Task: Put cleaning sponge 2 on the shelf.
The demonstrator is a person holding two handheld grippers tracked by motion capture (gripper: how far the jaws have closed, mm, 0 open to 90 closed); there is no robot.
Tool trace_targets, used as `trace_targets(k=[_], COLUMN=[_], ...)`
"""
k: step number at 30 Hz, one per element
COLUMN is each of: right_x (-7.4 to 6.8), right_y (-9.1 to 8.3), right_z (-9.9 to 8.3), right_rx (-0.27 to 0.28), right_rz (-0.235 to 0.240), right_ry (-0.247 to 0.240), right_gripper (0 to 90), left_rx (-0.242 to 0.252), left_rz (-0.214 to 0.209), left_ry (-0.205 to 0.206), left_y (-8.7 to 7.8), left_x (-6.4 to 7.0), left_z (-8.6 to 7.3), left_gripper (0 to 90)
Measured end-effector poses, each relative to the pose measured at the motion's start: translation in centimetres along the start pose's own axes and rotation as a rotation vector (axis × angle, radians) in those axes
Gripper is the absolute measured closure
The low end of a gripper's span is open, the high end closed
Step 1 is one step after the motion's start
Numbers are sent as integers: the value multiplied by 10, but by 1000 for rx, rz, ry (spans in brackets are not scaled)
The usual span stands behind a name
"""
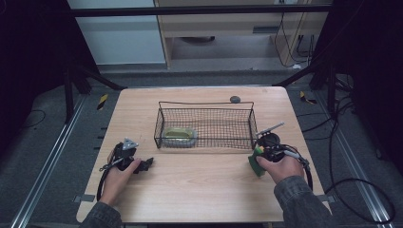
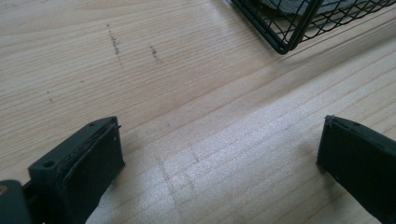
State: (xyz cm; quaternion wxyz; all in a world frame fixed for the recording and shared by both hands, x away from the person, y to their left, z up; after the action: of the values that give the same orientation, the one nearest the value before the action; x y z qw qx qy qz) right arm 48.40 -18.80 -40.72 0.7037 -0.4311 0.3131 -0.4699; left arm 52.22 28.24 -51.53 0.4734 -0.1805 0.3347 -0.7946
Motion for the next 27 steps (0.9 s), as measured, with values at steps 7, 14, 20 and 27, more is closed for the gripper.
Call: trace_targets(k=[7,14,20,27], right_x=[11,25,36,43], right_y=[-30,-54,-65,-77], right_z=[14,32,47,64], right_rx=[89,146,157,190], right_rz=[4,7,-15,-38], right_ry=[-6,-18,-28,-43], right_gripper=[648,648,648,649], left_rx=[0,1,4,4], left_rz=[0,1,5,5], left_ry=[0,-2,-4,-3], left_y=[0,0,1,1], left_x=[0,0,1,0], left_z=[0,0,0,0], left_gripper=[0,0,0,0])
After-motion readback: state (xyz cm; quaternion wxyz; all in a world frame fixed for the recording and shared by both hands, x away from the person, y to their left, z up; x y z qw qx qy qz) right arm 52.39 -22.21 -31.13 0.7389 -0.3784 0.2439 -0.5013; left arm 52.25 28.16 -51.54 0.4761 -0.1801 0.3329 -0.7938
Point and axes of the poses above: each handheld gripper's, and its own axes: y roughly forward along the jaws, z roughly out of its top, x roughly to its right, the point moved 1 cm from there along y, roughly forward along the jaws, and after that the axes turned 1 degree about z, right-handed, at the moved point
